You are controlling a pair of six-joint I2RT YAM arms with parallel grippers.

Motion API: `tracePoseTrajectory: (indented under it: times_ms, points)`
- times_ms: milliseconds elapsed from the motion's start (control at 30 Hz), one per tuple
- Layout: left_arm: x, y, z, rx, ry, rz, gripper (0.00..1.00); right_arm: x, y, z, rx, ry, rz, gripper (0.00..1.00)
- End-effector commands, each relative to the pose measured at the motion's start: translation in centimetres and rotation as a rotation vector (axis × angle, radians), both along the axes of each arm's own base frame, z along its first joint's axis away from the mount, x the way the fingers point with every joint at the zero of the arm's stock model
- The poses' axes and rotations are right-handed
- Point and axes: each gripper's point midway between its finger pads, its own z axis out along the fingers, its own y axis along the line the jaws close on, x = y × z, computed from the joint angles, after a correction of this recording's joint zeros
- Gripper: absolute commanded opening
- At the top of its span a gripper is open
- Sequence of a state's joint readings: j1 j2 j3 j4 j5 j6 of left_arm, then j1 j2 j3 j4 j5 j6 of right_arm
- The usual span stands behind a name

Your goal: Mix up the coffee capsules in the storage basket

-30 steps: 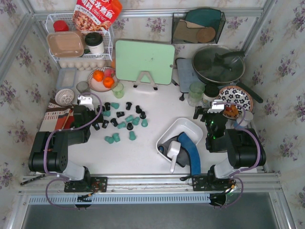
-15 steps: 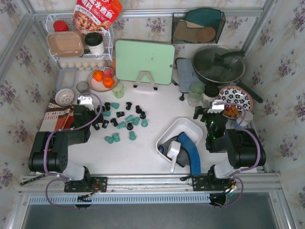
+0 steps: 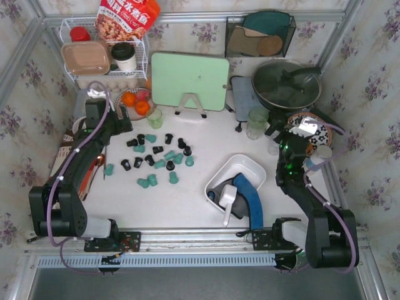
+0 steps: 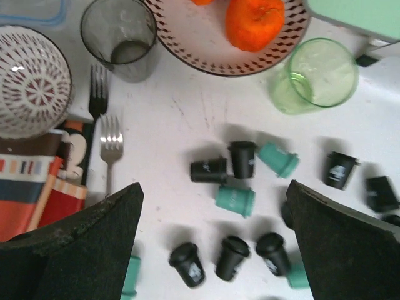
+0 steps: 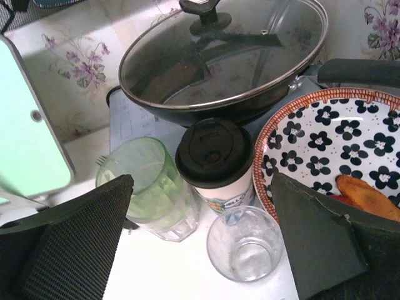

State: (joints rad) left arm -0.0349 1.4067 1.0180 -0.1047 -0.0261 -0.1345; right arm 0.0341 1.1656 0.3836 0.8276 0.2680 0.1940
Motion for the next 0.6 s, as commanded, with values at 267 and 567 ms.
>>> tracePoseTrajectory:
  times_ms: [267, 567]
  points:
    - [-8.6, -1.2, 6.6, -0.483, 0.161, 0.241, 1.0, -4.2, 7.4, -1.7, 0.129, 0.353, 0.202, 0.99]
    - [-9.5, -5.2, 10.2, -0.352, 0.119, -0.059, 1.0, -10.5, 16.7, -4.4, 0.076, 0.526, 0.496, 0.91]
